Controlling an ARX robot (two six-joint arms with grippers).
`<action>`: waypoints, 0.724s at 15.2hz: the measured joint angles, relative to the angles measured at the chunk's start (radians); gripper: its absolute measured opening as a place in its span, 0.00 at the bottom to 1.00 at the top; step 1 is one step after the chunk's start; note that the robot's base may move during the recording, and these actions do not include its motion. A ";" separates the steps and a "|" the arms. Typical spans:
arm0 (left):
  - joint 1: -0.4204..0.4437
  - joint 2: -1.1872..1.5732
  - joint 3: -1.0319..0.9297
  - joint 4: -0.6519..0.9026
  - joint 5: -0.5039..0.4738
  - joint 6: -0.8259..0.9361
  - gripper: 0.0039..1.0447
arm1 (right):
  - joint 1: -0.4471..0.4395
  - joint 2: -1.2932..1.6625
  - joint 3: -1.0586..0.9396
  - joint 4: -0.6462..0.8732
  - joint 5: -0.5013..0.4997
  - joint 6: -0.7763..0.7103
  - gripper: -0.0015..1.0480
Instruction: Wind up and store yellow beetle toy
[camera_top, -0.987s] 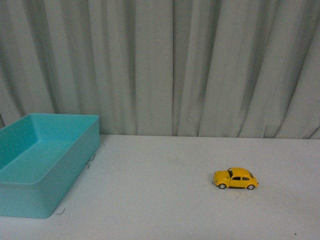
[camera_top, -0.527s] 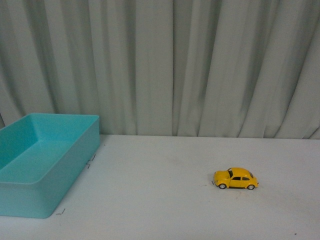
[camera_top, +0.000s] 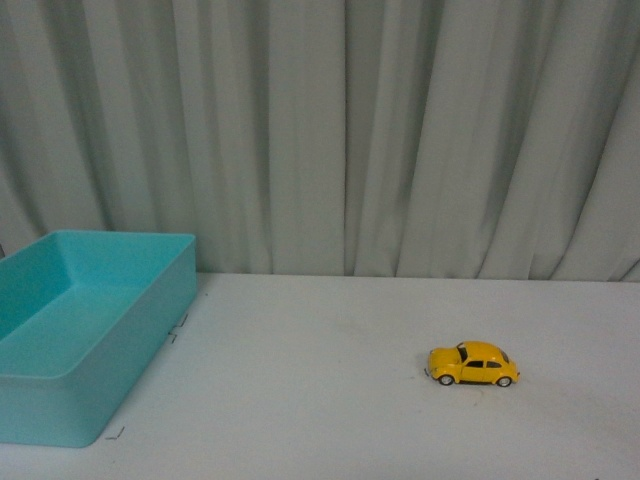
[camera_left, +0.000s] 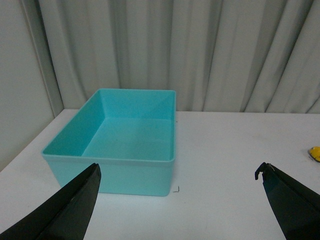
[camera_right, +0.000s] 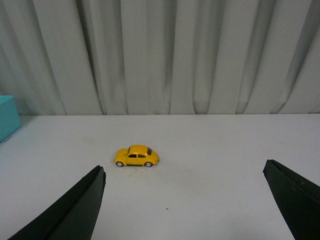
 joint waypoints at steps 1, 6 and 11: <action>0.000 0.000 0.000 0.000 0.000 0.000 0.94 | 0.000 0.000 0.000 0.000 0.000 0.000 0.94; 0.000 0.000 0.000 0.003 0.000 0.000 0.94 | 0.000 0.000 0.000 0.002 0.000 0.000 0.94; 0.000 0.000 0.000 0.001 0.000 0.000 0.94 | 0.000 0.000 0.000 0.000 0.000 0.000 0.94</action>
